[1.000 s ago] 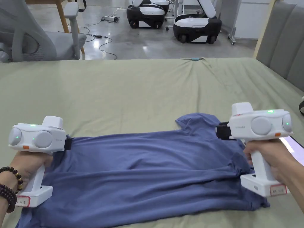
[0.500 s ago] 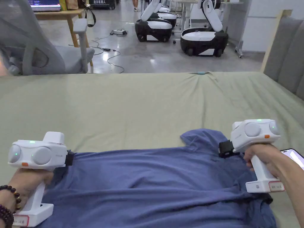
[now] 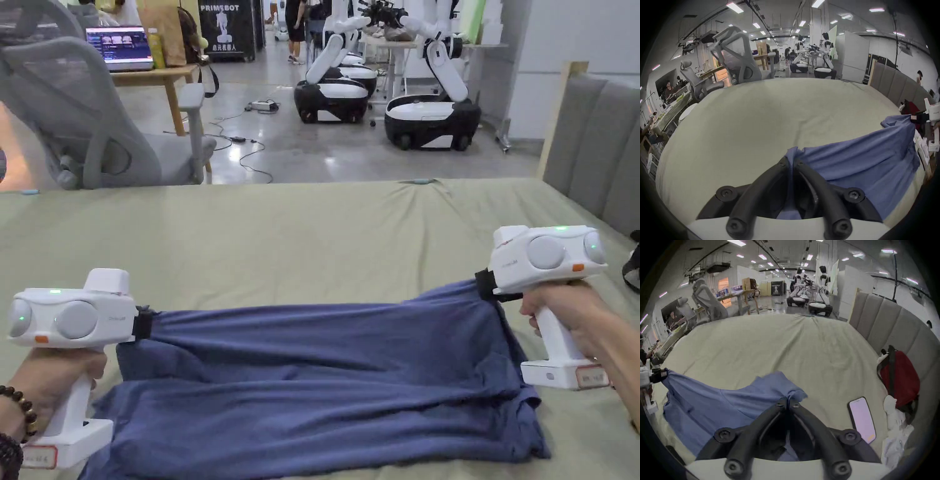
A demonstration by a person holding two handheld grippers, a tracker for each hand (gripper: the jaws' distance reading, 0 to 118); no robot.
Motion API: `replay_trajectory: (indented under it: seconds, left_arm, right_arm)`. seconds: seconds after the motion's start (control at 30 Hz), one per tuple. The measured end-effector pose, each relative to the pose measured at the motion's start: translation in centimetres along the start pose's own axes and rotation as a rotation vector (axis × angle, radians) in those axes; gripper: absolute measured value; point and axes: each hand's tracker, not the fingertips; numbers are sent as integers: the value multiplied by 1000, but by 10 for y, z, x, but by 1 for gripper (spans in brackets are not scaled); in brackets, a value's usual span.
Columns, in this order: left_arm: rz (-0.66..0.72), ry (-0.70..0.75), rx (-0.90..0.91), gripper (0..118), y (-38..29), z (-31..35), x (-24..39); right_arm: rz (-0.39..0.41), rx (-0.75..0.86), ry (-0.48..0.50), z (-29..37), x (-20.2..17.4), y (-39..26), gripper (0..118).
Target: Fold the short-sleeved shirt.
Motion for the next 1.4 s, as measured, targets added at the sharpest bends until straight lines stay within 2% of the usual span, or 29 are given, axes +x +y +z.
replay_trajectory:
  seconds: [0.17,0.37,0.53,0.6,0.77,0.83,0.87,0.9,0.93,0.97,1.0,1.03,1.07,1.1,1.13,1.2,1.23,1.27,1.3,1.33,1.37,1.4]
  left_arm:
    - [-35,-22,45,3,-36,71,4]
    - [-51,-49,40,3,-92,112,10]
    - [-20,-37,-69,3,-134,92,11]
    - [-8,-28,-111,3,-148,81,13]
    - [54,-16,-99,3,-163,73,18]
    - [53,-13,-102,6,-159,76,21]
    - [45,-11,-105,12,-157,77,22]
    - [37,-13,-107,26,-155,79,22]
    - [20,-14,-108,26,-152,81,22]
    - [0,-6,-103,33,-149,85,24]
    - [-13,19,-93,52,-147,87,25]
    - [-25,39,-91,90,-144,90,26]
    - [-27,38,-87,116,-142,91,23]
    - [-18,15,-28,118,-139,98,23]
    - [-13,11,-32,109,-135,102,23]
    - [3,30,-35,108,-130,106,22]
    - [12,32,-17,95,-128,110,23]
    - [19,27,11,75,-125,115,23]
    - [22,31,24,44,-123,119,24]
    - [29,47,31,6,-123,119,23]
    - [36,60,37,0,-122,120,24]
    - [47,66,47,0,-121,123,23]
  right_arm:
    - [32,21,16,69,-5,-48,2]
    - [29,-3,50,101,-6,-122,2]
    - [74,-119,34,74,-21,-165,2]
    - [92,-171,16,44,-15,-171,2]
    - [85,-188,-9,20,-18,-185,3]
    - [74,-185,-12,19,-16,-182,11]
    - [75,-184,-13,26,-15,-183,22]
    - [73,-181,-3,27,-14,-181,39]
    - [62,-171,10,29,-13,-179,39]
    - [49,-144,14,35,-15,-177,47]
    - [49,-129,1,39,-18,-176,65]
    - [63,-119,-17,40,-21,-174,106]
    - [69,-82,-14,47,-23,-173,118]
    - [93,-57,-14,48,-25,-166,113]
    - [78,-55,-1,56,-31,-165,107]
    - [75,-49,5,62,-37,-158,106]
    - [70,-33,10,66,-41,-155,97]
    - [69,-12,16,75,-46,-157,82]
    - [69,-1,13,78,-48,-155,60]
    - [67,9,2,80,-51,-153,27]
    - [71,14,-11,81,-54,-152,12]
    - [76,20,-22,87,-57,-154,8]
